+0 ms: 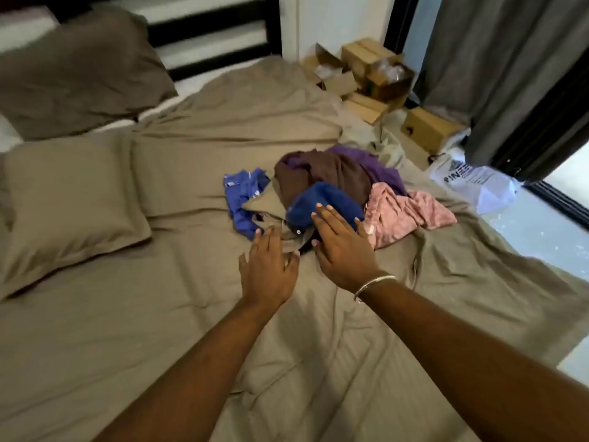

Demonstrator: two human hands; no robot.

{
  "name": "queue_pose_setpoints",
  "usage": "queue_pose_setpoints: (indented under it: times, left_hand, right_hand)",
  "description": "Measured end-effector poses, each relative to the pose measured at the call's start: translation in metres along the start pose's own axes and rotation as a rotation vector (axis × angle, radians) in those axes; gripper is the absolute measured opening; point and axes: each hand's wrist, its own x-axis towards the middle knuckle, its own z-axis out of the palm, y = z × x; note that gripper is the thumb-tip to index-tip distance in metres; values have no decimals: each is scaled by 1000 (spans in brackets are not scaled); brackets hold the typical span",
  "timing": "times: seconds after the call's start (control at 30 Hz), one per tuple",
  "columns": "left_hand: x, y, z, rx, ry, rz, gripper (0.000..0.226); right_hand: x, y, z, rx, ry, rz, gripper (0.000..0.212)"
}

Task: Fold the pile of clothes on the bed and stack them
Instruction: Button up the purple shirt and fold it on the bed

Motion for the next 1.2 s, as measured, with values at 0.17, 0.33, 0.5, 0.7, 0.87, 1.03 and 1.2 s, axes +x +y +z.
queue_pose_setpoints:
  times: [0.17, 0.33, 0.5, 0.7, 0.87, 1.03, 1.2]
  left_hand:
    - [7, -52, 117, -74, -260, -96, 93]
    - [14, -75, 192, 10, -387, -257, 113]
    - [38, -83, 240, 101, -496, -422, 149]
    - [45, -92, 283, 216, -481, -476, 153]
    - [48, -96, 296, 288, -519, -474, 147]
    - [49, -95, 302, 332, -572, -519, 150]
    - [48, -95, 304, 378, -584, -525, 148]
  right_hand:
    - [36, 63, 77, -73, -122, 82, 67]
    - [87, 110, 127, -79, -55, 80, 77]
    - [119, 122, 161, -65, -151, 161, 73]
    - [26, 139, 237, -149, -262, 101, 28]
    - [22, 128, 216, 71, -17, 152, 36]
    - [96, 150, 175, -17, 316, 207, 74]
    - [107, 169, 175, 56, 260, 259, 20]
